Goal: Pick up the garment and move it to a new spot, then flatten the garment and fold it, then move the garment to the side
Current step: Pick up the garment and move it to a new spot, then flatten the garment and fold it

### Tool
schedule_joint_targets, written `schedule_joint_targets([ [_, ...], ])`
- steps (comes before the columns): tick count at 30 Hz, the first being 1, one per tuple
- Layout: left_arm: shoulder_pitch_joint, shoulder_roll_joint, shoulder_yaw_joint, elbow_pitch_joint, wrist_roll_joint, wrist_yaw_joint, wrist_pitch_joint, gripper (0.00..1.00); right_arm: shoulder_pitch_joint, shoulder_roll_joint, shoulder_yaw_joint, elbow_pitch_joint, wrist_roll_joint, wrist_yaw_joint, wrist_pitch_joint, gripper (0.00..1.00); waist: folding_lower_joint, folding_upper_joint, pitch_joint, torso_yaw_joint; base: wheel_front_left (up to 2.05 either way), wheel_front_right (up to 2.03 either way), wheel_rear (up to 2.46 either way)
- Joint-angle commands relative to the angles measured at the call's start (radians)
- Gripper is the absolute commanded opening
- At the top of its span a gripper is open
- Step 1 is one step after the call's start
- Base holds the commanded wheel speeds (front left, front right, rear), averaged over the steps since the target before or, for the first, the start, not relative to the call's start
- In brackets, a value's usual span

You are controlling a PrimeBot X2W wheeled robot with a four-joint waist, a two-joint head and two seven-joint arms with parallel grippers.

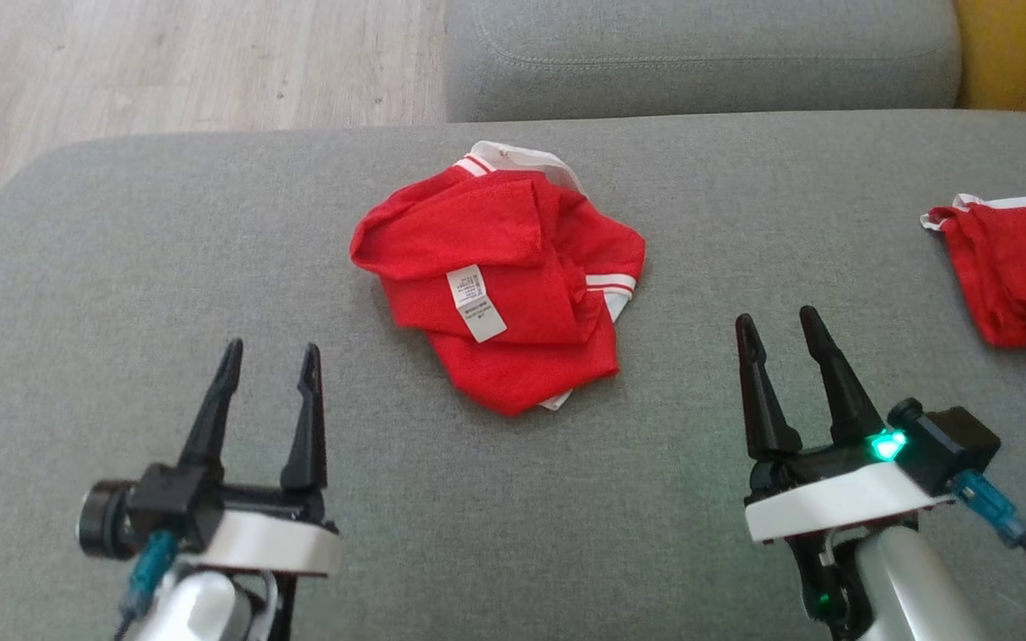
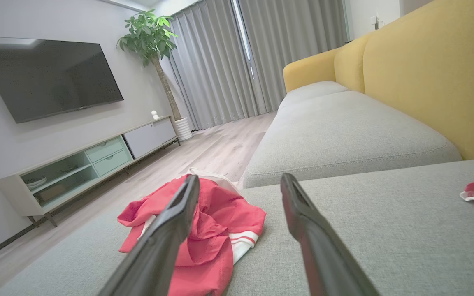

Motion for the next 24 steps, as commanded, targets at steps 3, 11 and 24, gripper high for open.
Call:
schedule_joint_targets([
  [3,0.010,-0.023,0.080,-0.062,0.040,-0.005,-0.012,1.00,-0.017,-0.001,0.025,-0.027,-0.007,-0.001,-0.006,1.00,0.0001,-0.0001,-0.006,0.008,0.00,0.00,0.00],
  [11,0.029,-0.089,0.125,-0.061,0.106,-0.079,-0.012,1.00,-0.058,-0.001,0.043,0.010,-0.051,-0.001,-0.006,1.00,0.0001,-0.0001,0.010,0.061,0.00,0.00,0.00],
  [24,-0.008,-0.191,0.158,-0.002,0.175,-0.170,-0.012,1.00,-0.317,-0.034,0.141,0.318,-0.032,-0.001,0.101,1.00,0.0001,-0.0001,0.105,0.202,0.00,0.00,0.00],
])
